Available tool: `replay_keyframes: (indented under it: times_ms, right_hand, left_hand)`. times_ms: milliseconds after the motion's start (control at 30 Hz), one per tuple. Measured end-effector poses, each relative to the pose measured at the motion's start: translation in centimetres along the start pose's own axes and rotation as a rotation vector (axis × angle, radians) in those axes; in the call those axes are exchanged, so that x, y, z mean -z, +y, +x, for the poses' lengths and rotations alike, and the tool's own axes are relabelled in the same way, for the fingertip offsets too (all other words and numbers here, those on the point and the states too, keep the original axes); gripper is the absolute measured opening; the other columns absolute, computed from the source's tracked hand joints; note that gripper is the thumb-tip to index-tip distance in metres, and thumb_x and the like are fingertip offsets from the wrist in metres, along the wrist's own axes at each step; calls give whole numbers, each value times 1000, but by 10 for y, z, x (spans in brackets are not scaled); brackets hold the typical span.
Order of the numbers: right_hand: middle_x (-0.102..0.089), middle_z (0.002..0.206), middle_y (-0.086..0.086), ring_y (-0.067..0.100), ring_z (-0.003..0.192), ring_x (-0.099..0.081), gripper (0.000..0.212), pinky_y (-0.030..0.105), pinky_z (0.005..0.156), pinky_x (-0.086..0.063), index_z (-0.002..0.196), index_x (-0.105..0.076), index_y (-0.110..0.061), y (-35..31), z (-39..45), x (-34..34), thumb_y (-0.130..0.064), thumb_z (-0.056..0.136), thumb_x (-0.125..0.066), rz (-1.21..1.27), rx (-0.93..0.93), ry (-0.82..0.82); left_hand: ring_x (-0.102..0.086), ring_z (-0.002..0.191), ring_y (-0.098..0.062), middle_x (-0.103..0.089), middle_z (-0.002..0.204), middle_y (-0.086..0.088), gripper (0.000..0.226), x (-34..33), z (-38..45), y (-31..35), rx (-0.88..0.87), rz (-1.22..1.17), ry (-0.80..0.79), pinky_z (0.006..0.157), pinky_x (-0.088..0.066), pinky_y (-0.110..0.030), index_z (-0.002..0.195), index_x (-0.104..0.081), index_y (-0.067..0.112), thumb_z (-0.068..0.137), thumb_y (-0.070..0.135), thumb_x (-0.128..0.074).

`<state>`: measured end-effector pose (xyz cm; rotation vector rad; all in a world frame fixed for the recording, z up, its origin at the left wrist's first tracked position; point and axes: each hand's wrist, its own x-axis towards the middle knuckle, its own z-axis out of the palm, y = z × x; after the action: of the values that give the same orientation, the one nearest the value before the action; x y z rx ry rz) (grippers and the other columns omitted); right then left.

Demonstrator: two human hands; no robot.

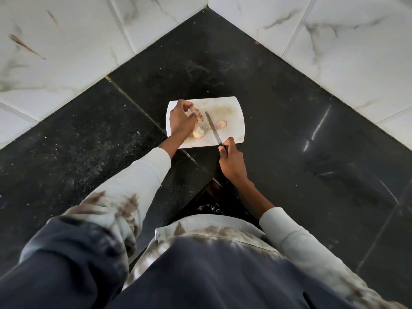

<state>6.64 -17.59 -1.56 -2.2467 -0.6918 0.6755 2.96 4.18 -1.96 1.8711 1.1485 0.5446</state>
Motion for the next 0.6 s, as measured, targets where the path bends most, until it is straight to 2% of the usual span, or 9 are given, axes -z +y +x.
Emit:
replay_keyframes:
  times_ms: [133, 267, 400, 500, 600]
  right_hand:
    - [-59, 79, 5, 17, 60, -54, 6, 30, 51, -38, 111, -40, -24, -1, -2, 1, -26, 111, -45, 47, 52, -1]
    - [-60, 80, 5, 18, 60, -53, 6, 33, 53, -39, 114, -40, -23, -3, 1, 1, -26, 111, -46, 53, 41, 1]
    - [-63, 84, 9, 18, 61, -56, 8, 33, 52, -43, 115, -40, -22, -5, 4, 1, -25, 111, -46, 62, 22, 5]
    - [-64, 80, 9, 18, 60, -57, 8, 37, 53, -46, 115, -40, -20, -7, 5, 1, -24, 111, -46, 70, 28, 11]
    - [-63, 79, 6, 17, 59, -56, 8, 34, 53, -46, 115, -40, -20, -9, 7, 1, -23, 112, -46, 62, 37, 6]
  left_hand:
    - [-65, 119, -10, -73, 124, 8, 34, 1, 4, -11, -10, 17, 8, 104, -55, -31, 124, -68, 21, 92, 15, -81]
    - [-55, 134, -19, -70, 130, 8, 38, 6, 3, -27, -10, 140, -25, 115, -44, -47, 128, -66, 27, 93, 16, -76]
    - [-44, 144, -27, -63, 141, -5, 44, 15, -1, -34, -10, 227, -60, 120, -33, -48, 137, -63, 24, 96, 14, -73]
    - [-42, 147, -27, -59, 147, -6, 52, 21, -2, -37, -22, 283, -96, 122, -31, -51, 145, -60, 26, 96, 16, -74]
    - [-40, 149, -28, -57, 151, -6, 55, 25, -6, -35, -89, 306, -117, 121, -32, -53, 150, -56, 23, 97, 20, -72]
